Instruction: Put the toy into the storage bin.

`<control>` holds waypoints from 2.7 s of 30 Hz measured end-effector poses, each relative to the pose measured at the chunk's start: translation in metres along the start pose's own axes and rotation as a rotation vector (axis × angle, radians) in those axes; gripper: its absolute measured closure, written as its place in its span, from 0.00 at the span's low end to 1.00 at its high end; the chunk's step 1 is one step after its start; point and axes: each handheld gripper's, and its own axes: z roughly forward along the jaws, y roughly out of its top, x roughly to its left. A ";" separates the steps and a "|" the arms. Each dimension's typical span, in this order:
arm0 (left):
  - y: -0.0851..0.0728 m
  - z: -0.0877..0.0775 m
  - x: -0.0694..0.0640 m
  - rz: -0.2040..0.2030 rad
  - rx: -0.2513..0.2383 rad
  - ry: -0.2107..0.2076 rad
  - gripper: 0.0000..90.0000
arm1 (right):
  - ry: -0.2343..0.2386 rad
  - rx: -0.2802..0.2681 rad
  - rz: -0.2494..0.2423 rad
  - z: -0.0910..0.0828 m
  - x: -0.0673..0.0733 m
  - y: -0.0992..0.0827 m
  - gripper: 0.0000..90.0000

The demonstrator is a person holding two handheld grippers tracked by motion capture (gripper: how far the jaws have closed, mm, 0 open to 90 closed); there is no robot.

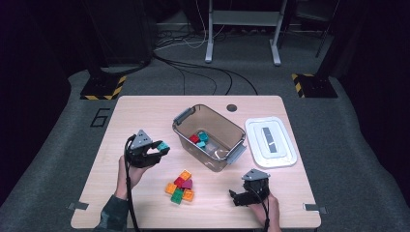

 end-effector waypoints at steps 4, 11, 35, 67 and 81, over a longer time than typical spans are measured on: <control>0.007 -0.001 0.000 0.009 -0.002 0.000 0.65 | 0.000 0.000 0.000 0.000 0.000 0.000 0.00; 0.021 -0.001 -0.002 0.033 -0.015 -0.005 0.65 | 0.000 0.000 0.000 0.000 0.000 0.000 0.00; 0.071 0.008 0.003 0.077 -0.037 -0.015 0.65 | 0.000 0.000 0.001 0.000 0.000 0.000 0.00; 0.100 0.055 0.012 0.065 0.035 -0.049 0.65 | 0.000 -0.001 0.003 0.000 0.000 0.000 0.00; 0.094 0.084 0.016 0.039 0.098 -0.055 0.65 | 0.000 0.000 0.000 0.000 0.000 0.000 0.00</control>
